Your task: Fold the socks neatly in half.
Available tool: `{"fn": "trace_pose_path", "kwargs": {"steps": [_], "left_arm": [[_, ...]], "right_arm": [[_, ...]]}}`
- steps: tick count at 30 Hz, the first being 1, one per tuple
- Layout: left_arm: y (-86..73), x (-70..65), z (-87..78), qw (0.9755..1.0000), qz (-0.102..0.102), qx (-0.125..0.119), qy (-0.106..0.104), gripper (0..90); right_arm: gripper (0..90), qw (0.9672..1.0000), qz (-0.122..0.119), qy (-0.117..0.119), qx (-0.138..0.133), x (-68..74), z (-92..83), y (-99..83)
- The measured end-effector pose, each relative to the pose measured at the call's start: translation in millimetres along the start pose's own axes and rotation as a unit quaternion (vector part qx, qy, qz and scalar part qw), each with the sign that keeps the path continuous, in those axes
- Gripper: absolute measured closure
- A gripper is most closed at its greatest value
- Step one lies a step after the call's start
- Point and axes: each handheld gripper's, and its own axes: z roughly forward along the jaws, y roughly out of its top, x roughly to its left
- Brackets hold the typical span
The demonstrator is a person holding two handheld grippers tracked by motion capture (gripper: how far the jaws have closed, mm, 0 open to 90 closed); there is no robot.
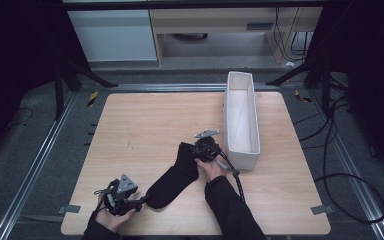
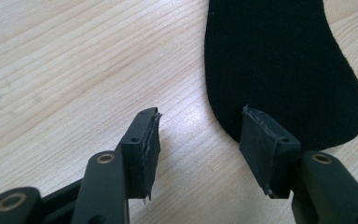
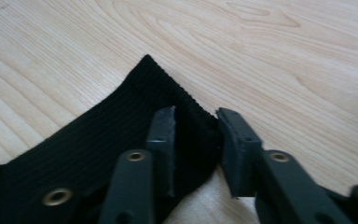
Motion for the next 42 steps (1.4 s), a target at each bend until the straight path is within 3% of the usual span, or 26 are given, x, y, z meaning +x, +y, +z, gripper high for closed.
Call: {"fn": "trace_pose_path", "kwargs": {"steps": [7, 14, 28, 35, 42], "left_arm": [[0.6, -1.3, 1.2, 1.0000, -0.001, -0.004, 0.001, 46.1], [3.1, -3.0, -6.3, 0.9993, -0.009, -0.035, -0.012, 44.6], [3.5, -12.8, 2.4, 0.9994, 0.011, -0.014, -0.029, 42.3], [6.3, -15.5, 9.3, 0.9996, 0.017, -0.010, -0.022, 42.2], [8.8, -18.2, 12.5, 0.9996, 0.019, -0.014, -0.015, 42.2]], "right_arm": [[80.0, 1.0000, 0.003, -0.001, 0.000, 3.4, -2.1, 1.4], [80.8, 0.9995, 0.004, 0.002, -0.032, -0.6, -18.2, 8.7], [81.1, 0.9954, -0.059, 0.006, -0.075, 15.6, -57.0, 31.0], [81.1, 0.9920, -0.086, 0.041, -0.083, 33.7, -73.4, 33.2], [81.0, 0.9862, -0.119, 0.082, -0.080, 56.1, -86.9, 20.3]]}}
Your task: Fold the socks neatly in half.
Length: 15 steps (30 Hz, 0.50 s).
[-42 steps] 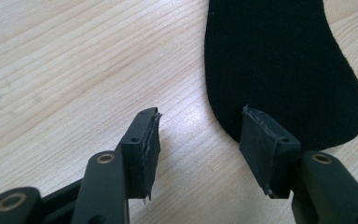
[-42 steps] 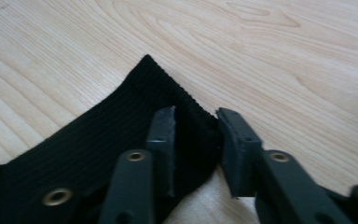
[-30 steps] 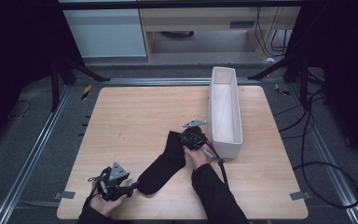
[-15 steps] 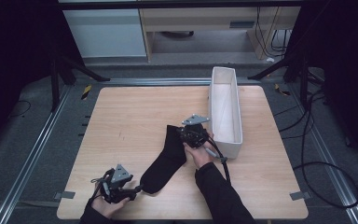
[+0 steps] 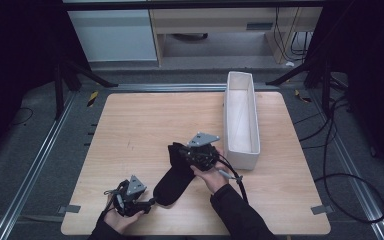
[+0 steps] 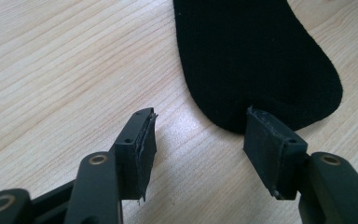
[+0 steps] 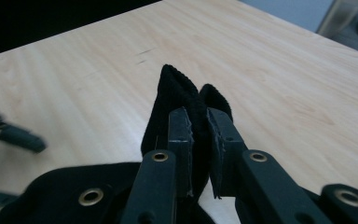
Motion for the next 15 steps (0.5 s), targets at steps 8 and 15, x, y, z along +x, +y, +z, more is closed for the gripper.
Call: {"fn": "trace_pose_path", "kwargs": {"steps": [8, 15], "left_arm": [[1.1, 0.5, 1.7, 1.0000, 0.003, 0.001, 0.003, 42.2], [1.7, 0.6, 3.1, 1.0000, 0.003, 0.001, 0.006, 42.2]], "right_arm": [[80.8, 0.9988, -0.017, 0.046, 0.008, 33.8, 2.7, -20.9], [80.7, 0.9977, -0.022, 0.063, 0.012, 50.6, 11.8, -31.5]]}}
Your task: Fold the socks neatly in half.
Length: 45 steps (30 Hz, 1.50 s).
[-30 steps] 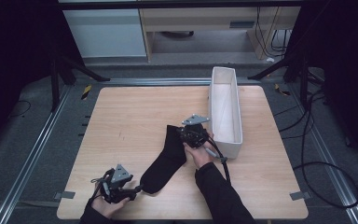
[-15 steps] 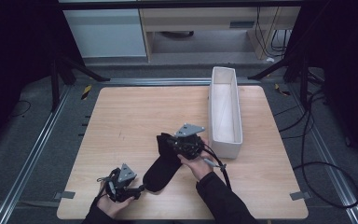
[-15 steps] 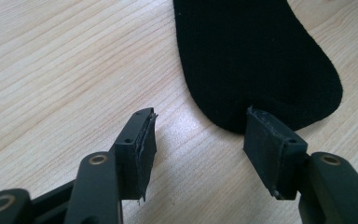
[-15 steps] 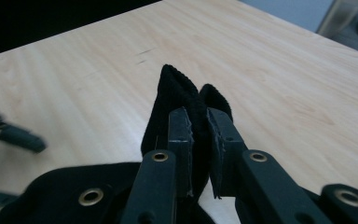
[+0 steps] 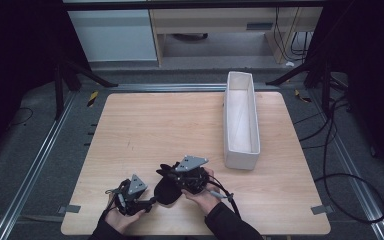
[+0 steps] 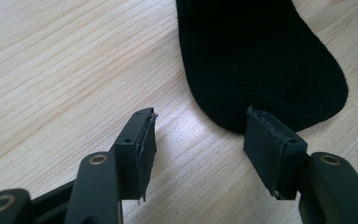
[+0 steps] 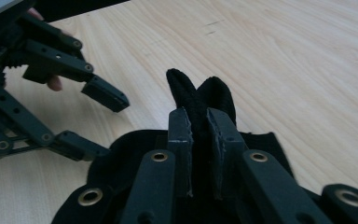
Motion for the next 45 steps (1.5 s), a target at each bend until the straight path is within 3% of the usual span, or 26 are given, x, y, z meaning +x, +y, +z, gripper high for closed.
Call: {"fn": "trace_pose_path", "kwargs": {"steps": [8, 13, 17, 20, 24, 26, 33, 37, 42, 45], "left_arm": [[-0.4, -0.5, 0.5, 1.0000, 0.001, 0.001, 0.001, 42.2], [-0.8, -0.6, 0.3, 1.0000, 0.003, 0.004, 0.002, 42.2], [-1.2, -0.6, -1.5, 1.0000, 0.002, 0.003, 0.002, 42.2], [-2.3, 0.1, -4.9, 1.0000, -0.002, 0.000, 0.002, 41.9], [-4.3, 0.1, -12.8, 0.9999, -0.006, -0.009, 0.002, 41.4], [-4.4, 0.6, -16.6, 0.9999, -0.008, -0.014, 0.003, 41.3], [-1.7, 2.3, -18.0, 0.9997, -0.013, -0.023, 0.005, 41.0], [-0.1, 1.9, -14.4, 0.9997, -0.008, -0.021, 0.005, 40.8], [2.0, 0.1, -11.0, 0.9998, -0.003, -0.017, 0.002, 40.7], [2.2, 0.1, -9.5, 0.9999, -0.001, -0.017, 0.001, 40.7]], "right_arm": [[79.5, 0.9994, -0.006, 0.028, 0.018, 18.0, 8.5, -14.2], [76.3, 0.9983, 0.005, 0.049, 0.033, 22.8, 8.5, -26.6], [68.8, 0.9969, 0.016, 0.069, 0.036, 23.3, 6.1, -31.2], [65.8, 0.9974, 0.015, 0.067, 0.021, 22.4, -2.0, -27.0], [63.6, 0.9990, 0.018, 0.041, -0.001, 13.2, -11.8, -22.1], [61.6, 0.9993, 0.025, 0.027, 0.004, 8.4, -11.0, -23.8], [52.7, 0.9986, 0.022, 0.038, 0.027, 14.9, 12.2, -33.3], [61.4, 0.9982, 0.018, 0.037, 0.044, 16.9, 17.6, -37.6], [87.0, 0.9976, 0.010, 0.040, 0.055, 17.9, 16.9, -36.8], [88.0, 0.9970, 0.020, 0.048, 0.058, 15.1, 17.0, -35.0]]}}
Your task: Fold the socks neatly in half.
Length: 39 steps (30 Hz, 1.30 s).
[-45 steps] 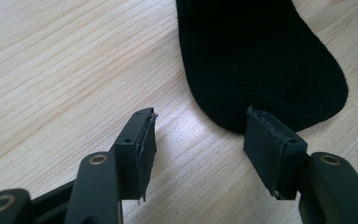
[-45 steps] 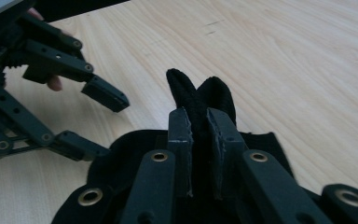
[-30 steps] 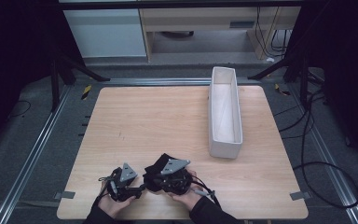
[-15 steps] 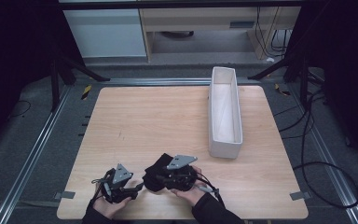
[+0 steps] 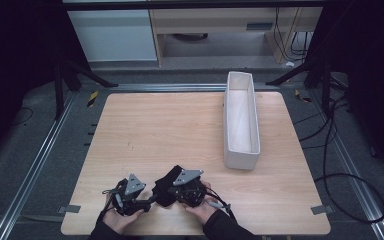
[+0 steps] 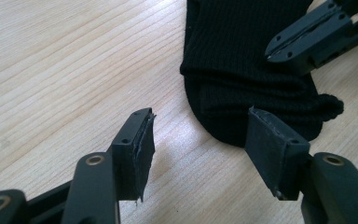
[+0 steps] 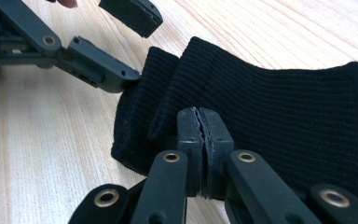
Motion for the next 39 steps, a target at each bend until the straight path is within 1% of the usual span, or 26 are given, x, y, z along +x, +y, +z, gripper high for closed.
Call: {"fn": "trace_pose_path", "kwargs": {"steps": [1, 2, 4, 6, 8, 9, 10, 12, 14, 15, 16, 18, 21, 23, 25, 27, 29, 30, 32, 34, 36, 39], "left_arm": [[-0.2, 0.4, 0.3, 1.0000, 0.000, 0.001, -0.001, 40.8], [-0.4, 0.8, 0.8, 1.0000, -0.002, 0.001, -0.001, 40.7], [-0.8, 1.6, 2.0, 1.0000, -0.002, 0.003, -0.003, 40.6], [-0.8, 1.7, 3.2, 1.0000, -0.001, 0.005, -0.003, 40.6], [-1.0, 1.3, 4.2, 1.0000, -0.002, 0.006, -0.003, 40.6], [-1.2, 0.8, 4.6, 1.0000, -0.002, 0.006, -0.003, 40.7], [-1.4, 0.7, 4.8, 1.0000, 0.002, 0.008, -0.003, 40.8], [-1.7, -0.2, 5.4, 1.0000, 0.000, 0.006, -0.003, 40.6], [-1.5, -0.3, 5.4, 0.9999, 0.004, 0.010, -0.002, 40.6], [-1.4, -0.5, 5.7, 0.9999, 0.004, 0.010, -0.002, 40.6], [-1.3, -0.5, 5.9, 0.9999, 0.004, 0.010, -0.001, 40.5], [-1.4, -0.7, 6.7, 0.9999, 0.005, 0.009, -0.001, 40.3], [-1.2, -1.1, 8.8, 0.9999, 0.005, 0.012, 0.000, 40.1], [-0.8, -1.3, 9.8, 0.9999, 0.004, 0.013, -0.001, 40.0], [-0.5, -1.2, 10.7, 0.9999, 0.003, 0.013, 0.000, 39.8], [-0.4, -1.1, 11.9, 0.9999, 0.002, 0.013, 0.001, 39.7], [-0.6, -1.0, 13.0, 0.9999, 0.000, 0.014, 0.002, 39.5], [-0.8, -1.0, 13.4, 0.9999, 0.001, 0.016, 0.003, 39.5], [-1.2, -1.0, 13.9, 0.9998, 0.002, 0.018, 0.002, 39.7], [-1.2, -0.4, 13.5, 0.9998, 0.004, 0.020, 0.002, 39.6], [-1.5, 0.6, 12.4, 0.9998, 0.001, 0.020, 0.002, 39.5], [-2.6, 3.9, 7.7, 0.9999, -0.007, 0.014, 0.007, 39.9]], "right_arm": [[87.1, 1.0000, 0.004, -0.002, -0.005, 0.7, -1.5, 1.2], [84.4, 0.9999, 0.001, -0.004, -0.014, 1.1, -3.2, 2.6], [74.9, 0.9994, 0.000, -0.010, -0.034, 3.5, -6.3, 6.4], [70.5, 0.9987, 0.002, -0.004, -0.051, 7.0, -7.4, 9.3], [66.7, 0.9988, -0.003, -0.002, -0.048, 10.8, -4.2, 10.0], [66.5, 0.9990, -0.003, 0.000, -0.044, 11.9, -1.7, 9.2], [66.6, 0.9993, -0.002, -0.001, -0.037, 12.5, 0.5, 7.7], [69.9, 0.9998, -0.001, -0.006, -0.018, 12.4, 5.1, 3.6], [75.9, 0.9998, 0.007, 0.001, -0.019, 10.4, 7.1, 0.5], [80.9, 0.9998, 0.008, 0.003, -0.017, 9.8, 6.8, 0.7], [83.8, 0.9998, 0.009, 0.004, -0.016, 9.6, 5.7, 1.4], [85.9, 0.9998, 0.007, 0.007, -0.016, 8.9, 4.0, 3.0], [86.5, 0.9996, 0.005, 0.011, -0.026, 6.3, -2.3, 6.4], [86.6, 0.9990, 0.003, 0.018, -0.041, 5.9, -8.5, 10.2], [86.7, 0.9983, -0.005, 0.024, -0.054, 6.9, -14.1, 14.7], [86.9, 0.9974, -0.009, 0.039, -0.061, 9.5, -18.5, 18.2], [87.0, 0.9972, -0.016, 0.051, -0.054, 12.7, -18.6, 18.4], [87.0, 0.9974, -0.018, 0.053, -0.046, 13.7, -16.8, 16.6], [87.0, 0.9980, -0.019, 0.055, -0.026, 14.2, -11.2, 10.8], [86.9, 0.9981, -0.013, 0.059, -0.012, 13.1, -6.4, 5.6], [86.6, 0.9981, -0.010, 0.061, -0.007, 12.7, -5.2, 3.0], [84.3, 0.9984, -0.006, 0.055, -0.007, 11.4, -5.2, -0.2]]}}
